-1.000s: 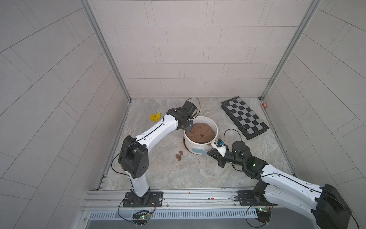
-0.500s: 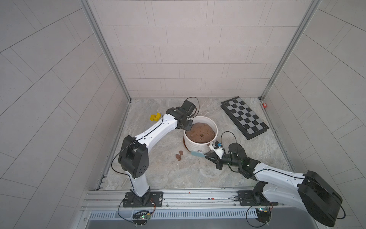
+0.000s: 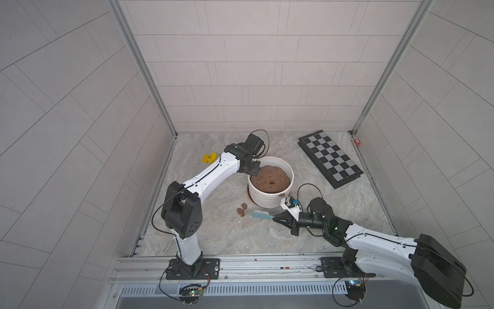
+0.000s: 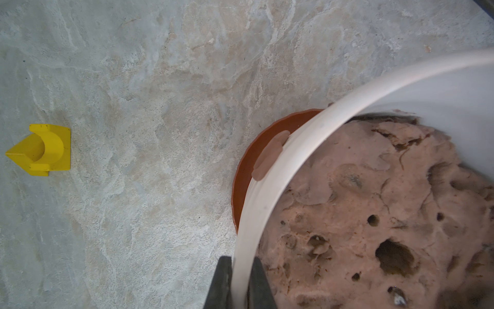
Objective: Scrub the dried mud off the ceramic pot
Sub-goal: Brush off the soil from the pot, then rotate the pot at the center of the board.
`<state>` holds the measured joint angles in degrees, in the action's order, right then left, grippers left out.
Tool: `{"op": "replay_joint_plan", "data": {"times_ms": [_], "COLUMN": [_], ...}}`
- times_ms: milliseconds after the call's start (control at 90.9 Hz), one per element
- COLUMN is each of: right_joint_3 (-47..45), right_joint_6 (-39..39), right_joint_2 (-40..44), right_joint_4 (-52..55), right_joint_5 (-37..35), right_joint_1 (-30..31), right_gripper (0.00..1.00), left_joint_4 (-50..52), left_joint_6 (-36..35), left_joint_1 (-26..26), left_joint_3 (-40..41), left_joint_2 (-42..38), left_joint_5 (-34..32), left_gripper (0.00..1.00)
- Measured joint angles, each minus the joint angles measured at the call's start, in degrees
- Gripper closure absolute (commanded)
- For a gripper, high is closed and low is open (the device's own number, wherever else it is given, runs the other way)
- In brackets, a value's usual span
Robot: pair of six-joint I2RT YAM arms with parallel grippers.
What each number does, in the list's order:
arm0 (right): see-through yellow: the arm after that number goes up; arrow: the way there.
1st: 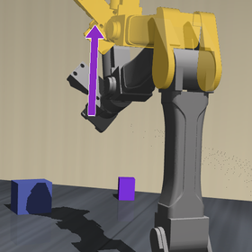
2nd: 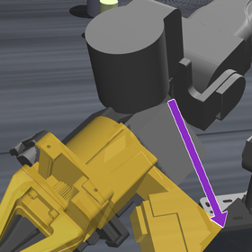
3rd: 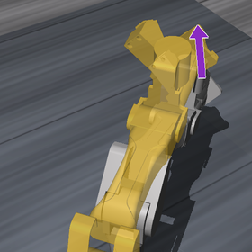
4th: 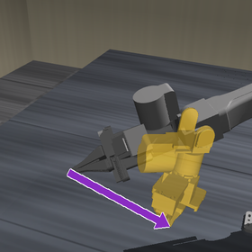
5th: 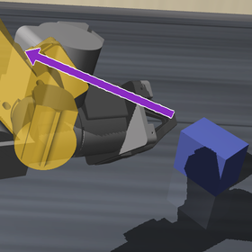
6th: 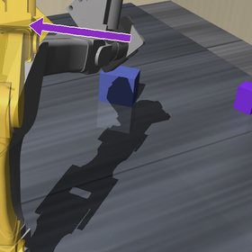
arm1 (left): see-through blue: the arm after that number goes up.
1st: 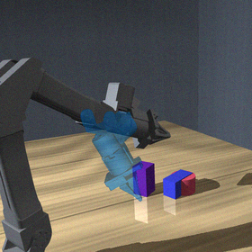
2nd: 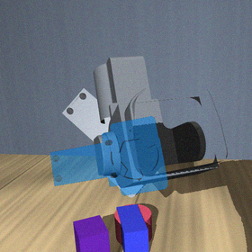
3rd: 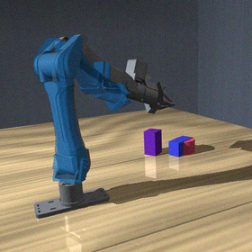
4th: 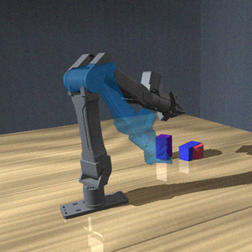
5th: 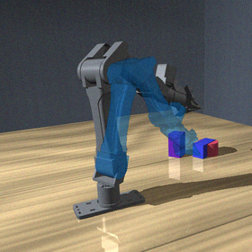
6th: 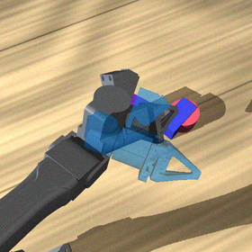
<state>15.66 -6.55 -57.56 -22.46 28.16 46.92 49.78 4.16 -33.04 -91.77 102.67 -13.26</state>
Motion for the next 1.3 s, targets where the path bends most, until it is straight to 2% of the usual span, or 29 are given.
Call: {"op": "replay_joint_plan", "data": {"times_ms": [220, 396, 583, 638, 737, 891, 1057, 1299], "right_joint_3": [1.1, 1.5, 1.5, 1.5, 1.5, 1.5, 1.5, 1.5], "right_joint_6": [1.0, 1.4, 1.4, 1.4, 1.4, 1.4, 1.6, 1.7], "right_joint_2": [5.4, 7.3, 7.3, 7.3, 7.3, 7.4, 7.4, 9.0], "right_joint_4": [4.2, 5.7, 7.1, 7.5, 7.9, 8.0, 8.0, 8.3], "right_joint_5": [-0.8, -0.8, -0.9, -1.0, -1.3, -1.5, -1.6, -1.6], "right_joint_1": [-0.1, -0.6, -0.8, -0.8, -0.9, -1.3, -1.8, -2.0], "right_gripper": [1.00, 1.00, 1.00, 1.00, 1.00, 1.00, 1.00, 1.00], "left_joint_4": [1.1, 3.8, 7.4, 8.5, 9.9, 9.6, 6.9, 7.9], "left_joint_6": [-2.0, -3.5, -2.2, -1.5, 0.8, 8.5, 23.0, 46.2], "left_joint_1": [0.5, 0.6, 0.6, 0.6, 0.5, -0.1, -4.5, -10.3], "left_joint_3": [-0.9, -0.9, -1.8, -2.8, -3.8, -2.3, 3.9, 5.8], "left_joint_2": [0.5, 0.7, 0.4, -0.1, -2.1, -8.3, -15.4, -14.5], "left_joint_5": [0.4, 1.6, 2.3, 2.6, 3.9, 4.3, 2.9, -1.7], "left_gripper": [0.80, 0.65, 0.37, 0.33, 0.30, 0.28, 0.26, 0.26]}}
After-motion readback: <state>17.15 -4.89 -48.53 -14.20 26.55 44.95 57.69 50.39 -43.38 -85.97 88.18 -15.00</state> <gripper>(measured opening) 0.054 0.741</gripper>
